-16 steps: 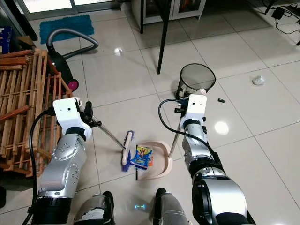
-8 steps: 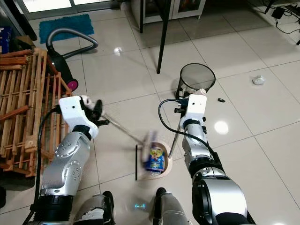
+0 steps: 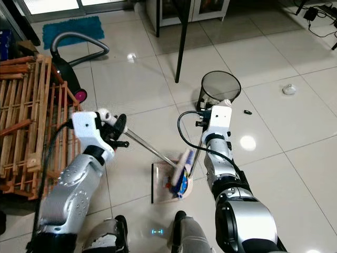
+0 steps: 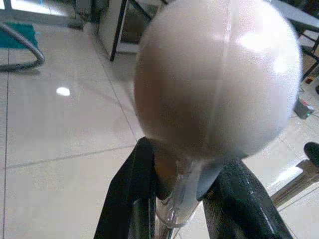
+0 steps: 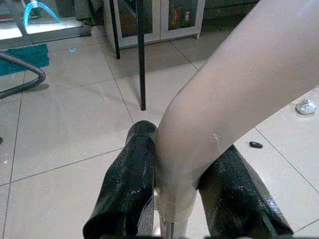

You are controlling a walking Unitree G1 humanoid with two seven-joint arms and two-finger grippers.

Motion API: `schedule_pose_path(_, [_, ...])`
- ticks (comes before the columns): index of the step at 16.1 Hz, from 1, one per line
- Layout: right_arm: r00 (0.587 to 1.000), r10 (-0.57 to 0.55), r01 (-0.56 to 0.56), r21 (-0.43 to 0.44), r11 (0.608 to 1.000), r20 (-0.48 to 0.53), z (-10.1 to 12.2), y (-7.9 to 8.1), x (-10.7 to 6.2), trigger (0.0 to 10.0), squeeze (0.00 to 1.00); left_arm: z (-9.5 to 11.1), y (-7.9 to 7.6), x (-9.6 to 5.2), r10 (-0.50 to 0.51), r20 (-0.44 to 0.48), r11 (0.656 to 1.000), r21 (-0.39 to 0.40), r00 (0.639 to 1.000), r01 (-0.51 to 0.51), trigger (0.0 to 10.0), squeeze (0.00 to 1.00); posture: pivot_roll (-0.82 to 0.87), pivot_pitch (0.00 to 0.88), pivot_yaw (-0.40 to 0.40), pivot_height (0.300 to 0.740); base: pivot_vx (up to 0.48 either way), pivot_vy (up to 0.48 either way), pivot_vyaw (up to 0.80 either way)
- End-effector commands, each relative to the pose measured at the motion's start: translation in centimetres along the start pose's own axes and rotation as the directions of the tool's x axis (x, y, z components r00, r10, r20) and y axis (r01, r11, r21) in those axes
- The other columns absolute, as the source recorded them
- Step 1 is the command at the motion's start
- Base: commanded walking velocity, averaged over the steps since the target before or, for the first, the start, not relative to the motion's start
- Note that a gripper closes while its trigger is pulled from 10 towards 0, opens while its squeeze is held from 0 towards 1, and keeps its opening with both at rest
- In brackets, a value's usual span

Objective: Sweep floor

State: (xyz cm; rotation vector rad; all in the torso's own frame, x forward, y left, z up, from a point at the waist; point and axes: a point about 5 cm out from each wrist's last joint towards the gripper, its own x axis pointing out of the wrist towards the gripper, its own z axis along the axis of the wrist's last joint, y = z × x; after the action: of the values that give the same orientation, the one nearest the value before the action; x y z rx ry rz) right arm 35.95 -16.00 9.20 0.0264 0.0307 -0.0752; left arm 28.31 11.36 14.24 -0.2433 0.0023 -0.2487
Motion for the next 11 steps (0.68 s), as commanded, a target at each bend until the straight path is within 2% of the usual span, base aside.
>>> schedule_pose_path(1, [1.0, 0.005, -0.005, -0.015, 1.0, -0.025, -0.4, -0.1, -0.1, 10.0, 0.0, 1.5, -0.1, -0.4, -0.033, 0.068, 0.999, -0.021, 0.997, 0.034, 10.0, 0.0, 0.1, 0.205, -0.018, 0.74, 0.0, 0.0, 0.0])
schedule_pose_path(2, [1.0, 0.005, -0.006, -0.015, 1.0, -0.025, -0.4, -0.1, -0.1, 10.0, 0.0, 2.5, 0.0, -0.6, -0.043, 0.132, 0.996, -0.07, 0.99, 0.052, 10.0, 0.0, 0.1, 0.206, -0.018, 0.74, 0.0, 0.0, 0.0])
schedule_pose_path(6, [1.0, 0.01, -0.011, -0.015, 1.0, -0.025, -0.4, 0.1, -0.1, 10.0, 0.0, 3.4, 0.2, -0.7, -0.06, 0.138, 0.997, -0.038, 0.989, 0.066, 10.0, 0.0, 0.1, 0.206, -0.018, 0.74, 0.0, 0.0, 0.0])
schedule_pose_path(8, [1.0, 0.01, -0.01, -0.015, 1.0, -0.027, -0.4, 0.1, -0.1, 10.0, 0.0, 4.3, 0.9, -0.7, -0.053, 0.148, 0.996, 0.085, 0.988, 0.04, 10.0, 0.0, 0.1, 0.204, -0.018, 0.74, 0.0, 0.0, 0.0])
schedule_pose_path(10, [1.0, 0.007, -0.007, -0.015, 1.0, -0.027, -0.3, 0.1, 0.0, 10.0, 0.0, 5.1, 1.5, -0.6, -0.04, 0.178, 0.994, 0.11, 0.983, 0.02, 10.0, 0.0, 0.11, 0.199, -0.022, 0.74, 0.0, 0.0, 0.0])
schedule_pose_path(11, [1.0, 0.006, -0.006, -0.015, 1.0, -0.027, -0.3, 0.0, 0.0, 10.0, 0.0, 6.2, 2.4, -0.4, -0.013, 0.215, 0.992, 0.124, 0.977, -0.015, 10.0, 0.0, 0.11, 0.199, -0.023, 0.74, 0.0, 0.0, 0.0])
